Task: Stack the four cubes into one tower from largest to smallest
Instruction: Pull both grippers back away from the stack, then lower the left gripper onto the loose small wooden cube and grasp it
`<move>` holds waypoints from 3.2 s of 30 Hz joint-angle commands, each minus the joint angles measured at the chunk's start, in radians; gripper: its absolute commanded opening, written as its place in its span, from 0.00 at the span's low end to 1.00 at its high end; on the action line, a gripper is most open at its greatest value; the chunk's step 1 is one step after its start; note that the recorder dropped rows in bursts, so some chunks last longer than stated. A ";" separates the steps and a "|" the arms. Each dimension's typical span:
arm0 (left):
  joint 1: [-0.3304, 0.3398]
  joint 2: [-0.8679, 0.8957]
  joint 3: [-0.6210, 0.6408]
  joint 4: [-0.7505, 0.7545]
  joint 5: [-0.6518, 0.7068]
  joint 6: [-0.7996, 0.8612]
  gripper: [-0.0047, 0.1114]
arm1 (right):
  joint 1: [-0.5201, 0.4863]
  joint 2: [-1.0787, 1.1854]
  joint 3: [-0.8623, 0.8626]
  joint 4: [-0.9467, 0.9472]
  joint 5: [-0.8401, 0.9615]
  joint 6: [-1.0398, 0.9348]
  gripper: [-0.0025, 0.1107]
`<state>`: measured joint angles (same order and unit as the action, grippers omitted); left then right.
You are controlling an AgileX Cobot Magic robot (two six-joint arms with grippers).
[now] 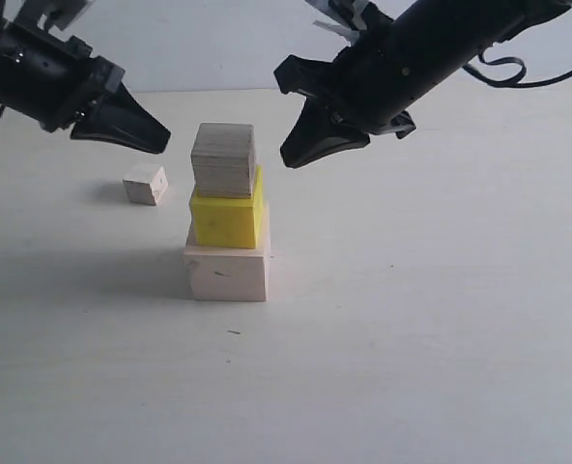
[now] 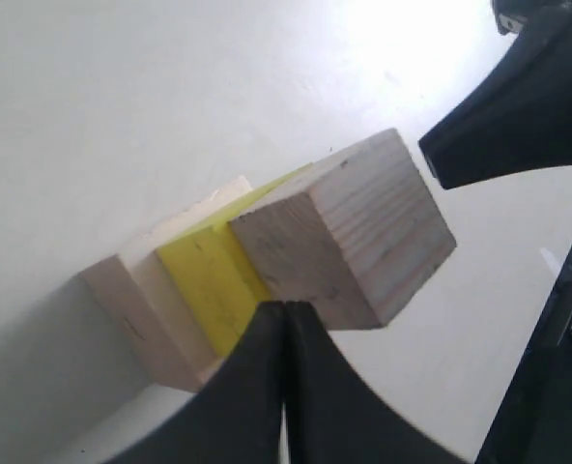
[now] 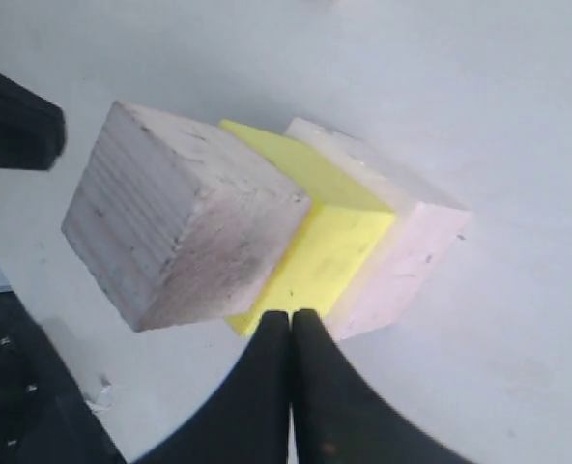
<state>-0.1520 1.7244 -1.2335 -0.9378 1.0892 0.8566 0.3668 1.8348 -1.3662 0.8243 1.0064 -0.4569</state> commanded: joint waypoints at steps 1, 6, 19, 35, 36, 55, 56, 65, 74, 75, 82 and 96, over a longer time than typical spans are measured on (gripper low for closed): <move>0.054 -0.066 0.002 0.033 -0.053 -0.044 0.04 | -0.002 -0.087 0.002 -0.065 -0.042 0.030 0.02; 0.085 -0.072 0.002 0.179 -0.137 -0.189 0.04 | -0.002 -0.243 0.100 -0.156 -0.175 0.117 0.02; 0.040 0.076 -0.104 0.505 -0.267 -0.478 0.34 | -0.002 -0.562 0.457 -0.197 -0.126 0.128 0.02; -0.059 0.364 -0.481 0.686 -0.095 -0.567 0.58 | -0.002 -0.643 0.491 -0.199 -0.040 0.117 0.02; -0.059 0.373 -0.496 0.695 -0.093 -0.573 0.60 | -0.002 -0.643 0.491 -0.199 -0.038 0.116 0.02; -0.059 0.535 -0.628 0.725 -0.052 -0.652 0.60 | -0.002 -0.643 0.491 -0.199 -0.037 0.101 0.02; -0.059 0.538 -0.628 0.725 -0.052 -0.652 0.60 | -0.002 -0.643 0.491 -0.199 -0.037 0.101 0.02; -0.105 0.559 -0.628 0.769 -0.074 -0.654 0.60 | -0.002 -0.643 0.491 -0.199 -0.033 0.099 0.02; -0.129 0.588 -0.639 0.870 -0.076 -0.683 0.60 | -0.002 -0.652 0.491 -0.199 -0.013 0.097 0.02; -0.129 0.588 -0.639 0.870 -0.076 -0.686 0.60 | -0.002 -0.653 0.491 -0.199 -0.013 0.092 0.02; -0.129 0.590 -0.639 0.870 -0.085 -0.702 0.60 | -0.002 -0.653 0.491 -0.197 -0.013 0.092 0.02; -0.129 0.611 -0.639 0.866 -0.087 -0.711 0.60 | -0.002 -0.653 0.491 -0.195 -0.011 0.092 0.02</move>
<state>-0.2805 2.3393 -1.8642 -0.0727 1.0103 0.1566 0.3668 1.1895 -0.8806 0.6274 0.9950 -0.3539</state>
